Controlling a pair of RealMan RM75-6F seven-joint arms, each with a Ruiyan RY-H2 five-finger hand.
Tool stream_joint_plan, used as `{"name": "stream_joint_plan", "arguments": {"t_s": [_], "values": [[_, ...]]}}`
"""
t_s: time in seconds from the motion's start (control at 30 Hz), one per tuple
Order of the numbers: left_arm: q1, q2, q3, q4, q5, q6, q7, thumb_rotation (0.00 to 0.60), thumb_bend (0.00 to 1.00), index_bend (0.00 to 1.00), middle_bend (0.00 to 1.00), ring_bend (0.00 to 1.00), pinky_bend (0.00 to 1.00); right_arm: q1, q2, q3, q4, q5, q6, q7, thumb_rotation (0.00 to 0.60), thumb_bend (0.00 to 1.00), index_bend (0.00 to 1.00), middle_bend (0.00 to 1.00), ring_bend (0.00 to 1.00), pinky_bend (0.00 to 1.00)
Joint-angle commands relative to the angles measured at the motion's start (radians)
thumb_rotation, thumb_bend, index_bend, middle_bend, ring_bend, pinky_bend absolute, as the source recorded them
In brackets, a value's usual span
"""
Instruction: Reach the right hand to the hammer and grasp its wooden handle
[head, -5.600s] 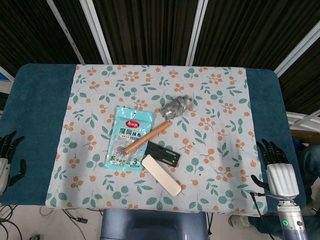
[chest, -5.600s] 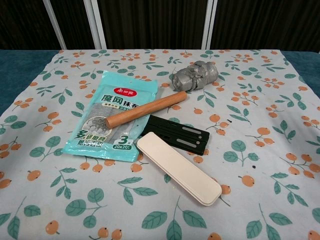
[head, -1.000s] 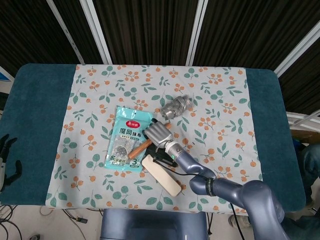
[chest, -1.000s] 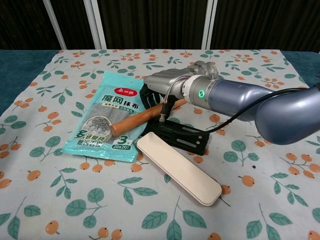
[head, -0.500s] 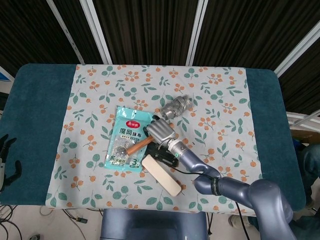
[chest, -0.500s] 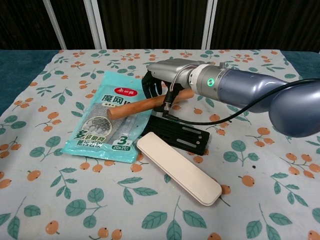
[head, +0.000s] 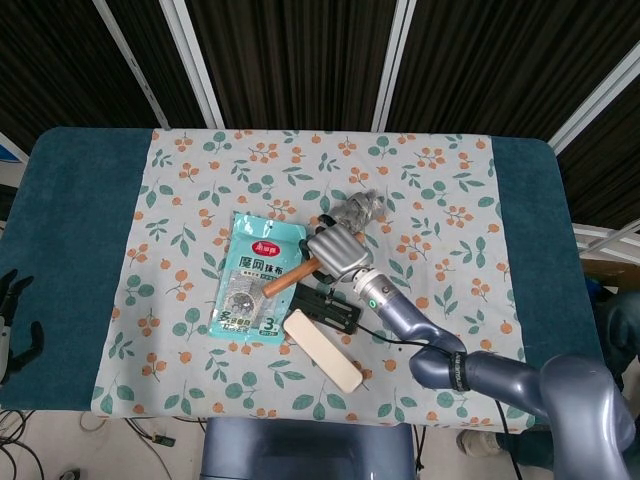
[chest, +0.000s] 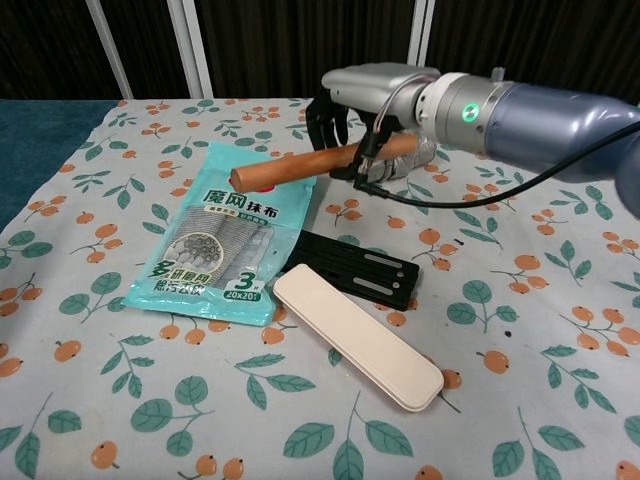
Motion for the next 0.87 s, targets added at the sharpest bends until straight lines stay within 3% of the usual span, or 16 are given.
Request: {"name": "stream_joint_plan", "arguments": {"t_s": [0.03, 0.23, 0.43, 0.57, 0.87], "values": [[0.001, 0.000, 0.000, -0.001, 0.001, 0.001, 0.000, 0.600, 0.57, 0.11, 0.00, 0.02, 0.03, -0.030, 0.091, 0.027, -0.100, 0.004, 0.056, -0.030, 0.600, 0.40, 0.55, 0.52, 0.42, 0.16], [0.002, 0.000, 0.001, -0.003, 0.001, 0.003, 0.001, 0.600, 0.58, 0.11, 0.00, 0.02, 0.03, -0.077, 0.210, 0.064, -0.245, 0.025, 0.134, -0.050, 0.600, 0.40, 0.55, 0.52, 0.42, 0.16], [0.003, 0.000, 0.002, -0.005, 0.002, 0.004, 0.003, 0.600, 0.58, 0.11, 0.00, 0.02, 0.03, -0.132, 0.296, 0.114, -0.346, 0.054, 0.190, 0.061, 0.600, 0.40, 0.55, 0.52, 0.43, 0.16], [0.003, 0.000, 0.001, -0.006, 0.000, 0.005, 0.004, 0.600, 0.58, 0.11, 0.00, 0.02, 0.03, -0.154, 0.353, 0.132, -0.367, 0.060, 0.191, 0.121, 0.600, 0.40, 0.55, 0.52, 0.43, 0.16], [0.003, -0.001, -0.001, -0.006, -0.004, 0.004, 0.007, 0.600, 0.58, 0.12, 0.00, 0.02, 0.03, -0.196, 0.469, 0.121, -0.386, 0.042, 0.229, 0.063, 0.600, 0.40, 0.55, 0.52, 0.43, 0.16]]}}
